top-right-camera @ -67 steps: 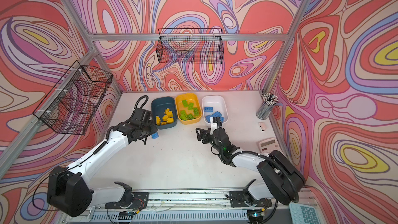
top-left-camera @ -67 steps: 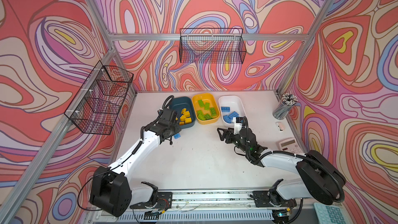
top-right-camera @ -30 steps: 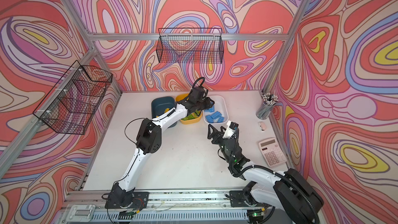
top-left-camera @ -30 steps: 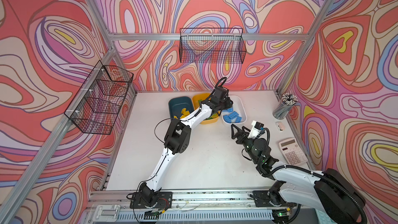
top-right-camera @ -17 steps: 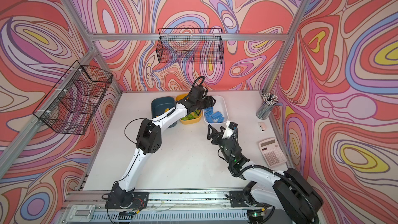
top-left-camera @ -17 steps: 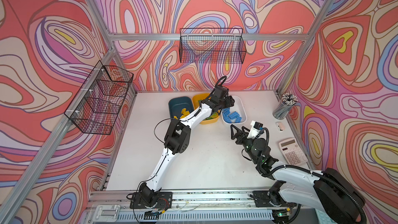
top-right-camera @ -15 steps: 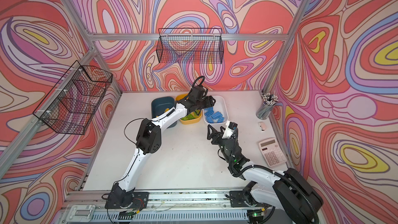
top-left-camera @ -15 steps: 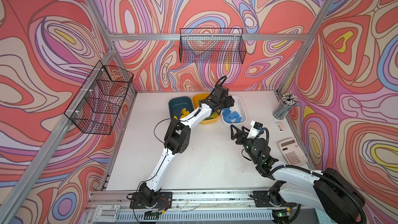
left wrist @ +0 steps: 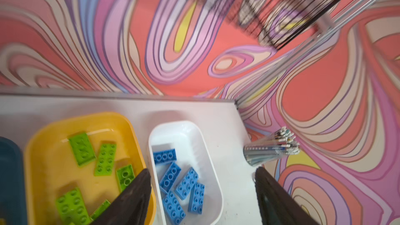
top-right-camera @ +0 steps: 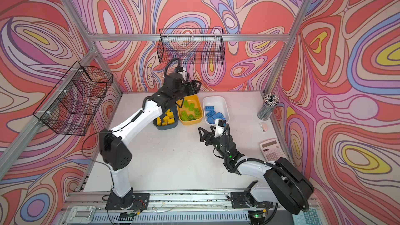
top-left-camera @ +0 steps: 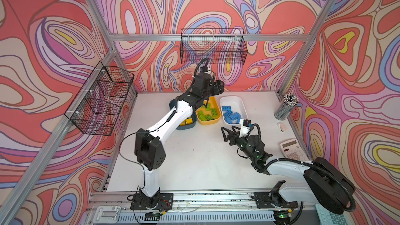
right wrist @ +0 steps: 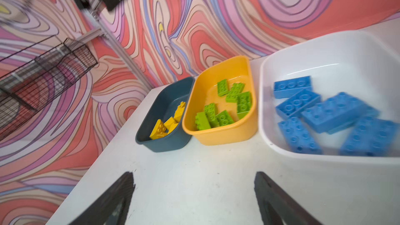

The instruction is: Sort the legos into containers by color

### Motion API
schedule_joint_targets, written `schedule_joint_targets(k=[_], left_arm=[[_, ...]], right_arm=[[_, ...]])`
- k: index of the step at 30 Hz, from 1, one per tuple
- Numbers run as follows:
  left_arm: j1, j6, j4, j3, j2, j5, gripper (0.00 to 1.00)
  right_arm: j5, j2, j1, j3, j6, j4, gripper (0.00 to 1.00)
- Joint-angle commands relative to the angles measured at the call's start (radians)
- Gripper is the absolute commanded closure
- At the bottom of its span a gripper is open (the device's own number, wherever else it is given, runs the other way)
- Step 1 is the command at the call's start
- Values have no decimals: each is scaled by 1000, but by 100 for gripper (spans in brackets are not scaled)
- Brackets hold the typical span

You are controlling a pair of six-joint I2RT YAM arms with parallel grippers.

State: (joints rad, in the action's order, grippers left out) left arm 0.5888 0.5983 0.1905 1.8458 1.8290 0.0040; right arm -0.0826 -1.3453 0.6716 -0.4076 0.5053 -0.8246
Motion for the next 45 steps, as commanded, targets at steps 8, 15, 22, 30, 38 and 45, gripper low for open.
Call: schedule_joint_targets(k=[8, 15, 22, 30, 38, 45], left_arm=[[3, -202, -86, -413, -657, -135, 24], [3, -221, -28, -616, -1005, -150, 24], [3, -170, 54, -711, -1136, -139, 25], [3, -41, 158, -673, -995, 19, 27], [2, -22, 133, -716, -1002, 16, 26], [-18, -55, 173, -679, -1114, -98, 26]], right_arm=[[139, -424, 275, -486, -136, 226, 8], [304, -754, 385, -866, -215, 367, 8], [291, -960, 456, -1111, -271, 451, 7], [199, -1126, 499, -1312, -255, 475, 6], [50, -1292, 540, -1569, -291, 616, 5], [-42, -1184, 540, -1413, -283, 471, 5]])
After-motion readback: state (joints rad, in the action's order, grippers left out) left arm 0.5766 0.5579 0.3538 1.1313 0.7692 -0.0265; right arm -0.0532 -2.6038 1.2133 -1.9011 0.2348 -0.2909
